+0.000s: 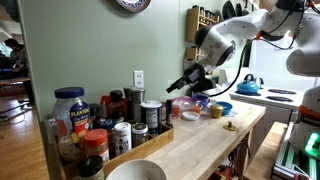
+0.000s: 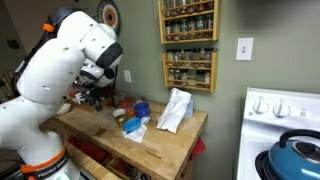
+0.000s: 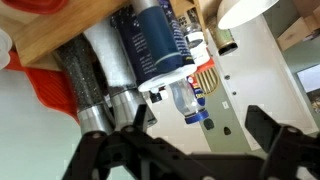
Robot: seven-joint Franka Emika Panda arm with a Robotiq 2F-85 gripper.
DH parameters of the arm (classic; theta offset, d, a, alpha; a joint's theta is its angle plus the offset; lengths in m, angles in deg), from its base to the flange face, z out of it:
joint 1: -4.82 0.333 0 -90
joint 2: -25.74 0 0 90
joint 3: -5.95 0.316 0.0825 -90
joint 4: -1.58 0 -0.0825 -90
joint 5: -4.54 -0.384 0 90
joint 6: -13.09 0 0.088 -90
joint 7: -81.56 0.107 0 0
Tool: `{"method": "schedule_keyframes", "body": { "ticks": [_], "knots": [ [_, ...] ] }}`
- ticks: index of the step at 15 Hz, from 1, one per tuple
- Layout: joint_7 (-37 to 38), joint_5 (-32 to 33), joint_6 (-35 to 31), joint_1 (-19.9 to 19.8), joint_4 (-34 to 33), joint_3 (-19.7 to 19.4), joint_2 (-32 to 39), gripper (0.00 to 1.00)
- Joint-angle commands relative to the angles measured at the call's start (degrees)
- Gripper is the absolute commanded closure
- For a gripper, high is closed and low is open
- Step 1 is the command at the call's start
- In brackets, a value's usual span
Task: Pick up the flash light and place it standing with the light facing downwards on the table
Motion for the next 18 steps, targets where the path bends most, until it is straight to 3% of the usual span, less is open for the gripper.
{"method": "schedule_keyframes", "body": {
  "ticks": [1,5,7,15,16,18],
  "knots": [
    [14.12,1.03,2.42,-2.22,3.44,3.10,-12.72,0.00],
    [28.57,7.08,3.27,-5.76,6.37,7.28,-19.82,0.00],
    [34.47,8.76,6.97,-9.58,7.53,10.79,-26.44,0.00],
    [47.89,20.18,10.06,-23.27,8.09,22.73,-30.96,0.00],
    [44.32,17.44,8.53,-19.61,7.74,19.67,-28.71,0.00],
    [45.67,18.48,8.71,-21.43,7.74,21.27,-29.12,0.00]
  ]
}}
